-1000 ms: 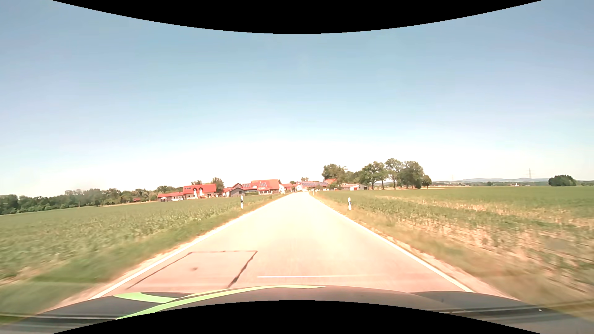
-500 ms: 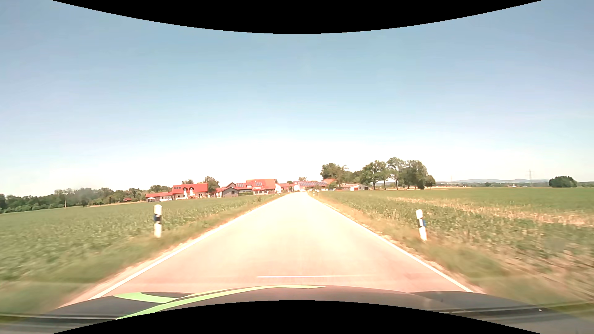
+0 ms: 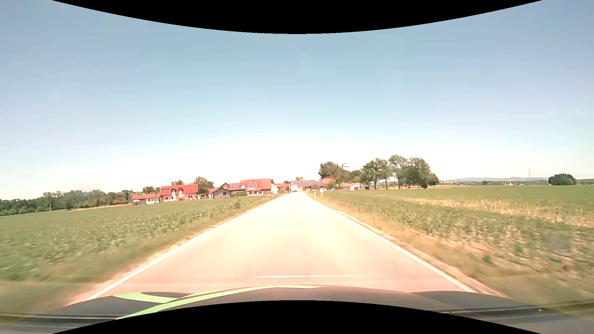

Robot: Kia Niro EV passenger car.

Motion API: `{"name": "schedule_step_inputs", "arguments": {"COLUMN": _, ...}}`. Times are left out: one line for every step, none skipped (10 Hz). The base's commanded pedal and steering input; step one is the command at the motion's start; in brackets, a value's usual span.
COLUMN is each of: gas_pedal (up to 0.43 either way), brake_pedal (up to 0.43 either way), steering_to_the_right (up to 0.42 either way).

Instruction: Follow the waypoints while adhering to traffic rules and regulations

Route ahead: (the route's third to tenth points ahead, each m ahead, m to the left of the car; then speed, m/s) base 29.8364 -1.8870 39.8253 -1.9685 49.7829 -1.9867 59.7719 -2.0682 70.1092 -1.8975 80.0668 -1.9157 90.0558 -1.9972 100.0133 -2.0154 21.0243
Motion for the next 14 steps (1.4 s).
{"name": "schedule_step_inputs", "arguments": {"gas_pedal": 0.000, "brake_pedal": 0.000, "steering_to_the_right": 0.004}}
{"name": "schedule_step_inputs", "arguments": {"gas_pedal": 0.000, "brake_pedal": 0.000, "steering_to_the_right": 0.004}}
{"name": "schedule_step_inputs", "arguments": {"gas_pedal": 0.000, "brake_pedal": 0.000, "steering_to_the_right": 0.004}}
{"name": "schedule_step_inputs", "arguments": {"gas_pedal": 0.000, "brake_pedal": 0.000, "steering_to_the_right": 0.004}}
{"name": "schedule_step_inputs", "arguments": {"gas_pedal": 0.000, "brake_pedal": 0.000, "steering_to_the_right": 0.004}}
{"name": "schedule_step_inputs", "arguments": {"gas_pedal": 0.000, "brake_pedal": 0.000, "steering_to_the_right": 0.003}}
{"name": "schedule_step_inputs", "arguments": {"gas_pedal": 0.000, "brake_pedal": 0.000, "steering_to_the_right": 0.003}}
{"name": "schedule_step_inputs", "arguments": {"gas_pedal": 0.000, "brake_pedal": 0.000, "steering_to_the_right": 0.002}}
{"name": "schedule_step_inputs", "arguments": {"gas_pedal": 0.020, "brake_pedal": 0.000, "steering_to_the_right": 0.002}}
{"name": "schedule_step_inputs", "arguments": {"gas_pedal": 0.047, "brake_pedal": 0.000, "steering_to_the_right": 0.002}}
{"name": "schedule_step_inputs", "arguments": {"gas_pedal": 0.059, "brake_pedal": 0.000, "steering_to_the_right": 0.002}}
{"name": "schedule_step_inputs", "arguments": {"gas_pedal": 0.059, "brake_pedal": 0.000, "steering_to_the_right": 0.002}}
{"name": "schedule_step_inputs", "arguments": {"gas_pedal": 0.067, "brake_pedal": 0.000, "steering_to_the_right": 0.002}}
{"name": "schedule_step_inputs", "arguments": {"gas_pedal": 0.067, "brake_pedal": 0.000, "steering_to_the_right": 0.002}}
